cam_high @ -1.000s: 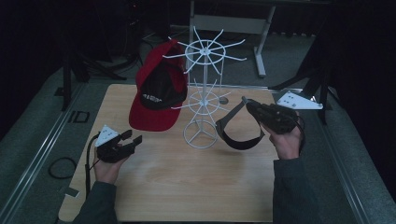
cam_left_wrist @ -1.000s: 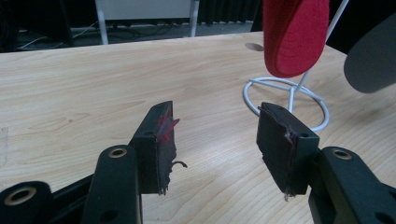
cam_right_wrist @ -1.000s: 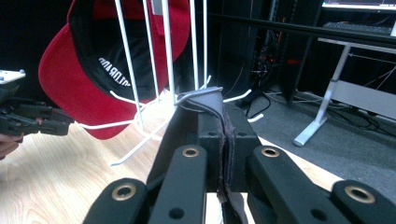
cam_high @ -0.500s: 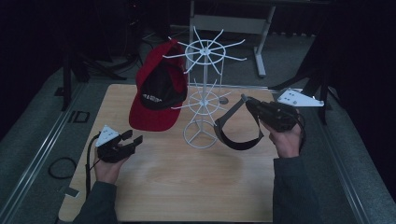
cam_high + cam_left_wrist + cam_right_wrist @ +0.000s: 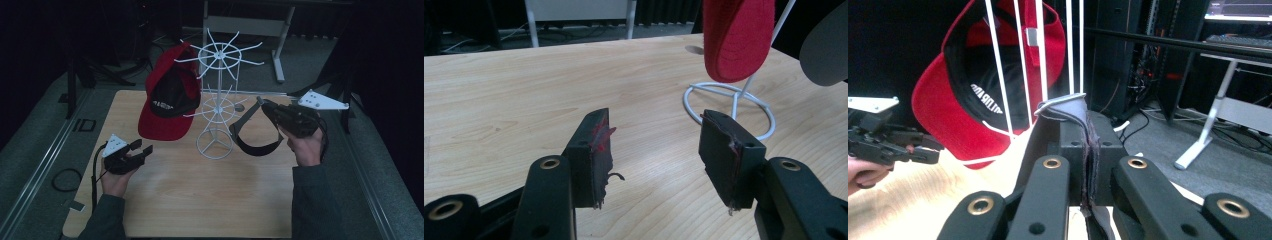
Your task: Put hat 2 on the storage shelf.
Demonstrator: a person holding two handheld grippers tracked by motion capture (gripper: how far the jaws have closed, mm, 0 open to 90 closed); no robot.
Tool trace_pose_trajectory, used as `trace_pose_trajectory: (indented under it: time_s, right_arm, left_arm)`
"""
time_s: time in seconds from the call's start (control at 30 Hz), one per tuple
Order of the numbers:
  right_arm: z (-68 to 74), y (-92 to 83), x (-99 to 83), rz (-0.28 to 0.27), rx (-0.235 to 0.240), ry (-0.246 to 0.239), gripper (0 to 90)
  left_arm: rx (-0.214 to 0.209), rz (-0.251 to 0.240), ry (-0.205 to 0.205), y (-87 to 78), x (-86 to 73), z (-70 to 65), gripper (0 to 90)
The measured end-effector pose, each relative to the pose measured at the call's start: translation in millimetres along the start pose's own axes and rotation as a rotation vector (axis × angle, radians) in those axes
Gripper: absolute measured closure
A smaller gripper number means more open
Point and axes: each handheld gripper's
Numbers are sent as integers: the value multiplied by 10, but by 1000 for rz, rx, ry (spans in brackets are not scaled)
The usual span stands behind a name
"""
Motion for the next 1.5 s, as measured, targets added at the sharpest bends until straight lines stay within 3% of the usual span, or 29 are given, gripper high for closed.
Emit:
trace_pose_trajectory:
  time_s: [0.97,1.5]
  right_arm:
    - [-30,-95,340,-72,22,0,872]
    - [-39,-99,549,-82,28,-16,872]
  left_arm:
    - [-6,-2,3,1,5,-27,474]
    - [-7,0,3,8,3,-33,473]
Point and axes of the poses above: each handheld gripper's, and its own axes: y roughly forward along the jaws, x roughly out of its top, z roughly to its left, and after that the axes turned 6 degrees about -y, right-handed
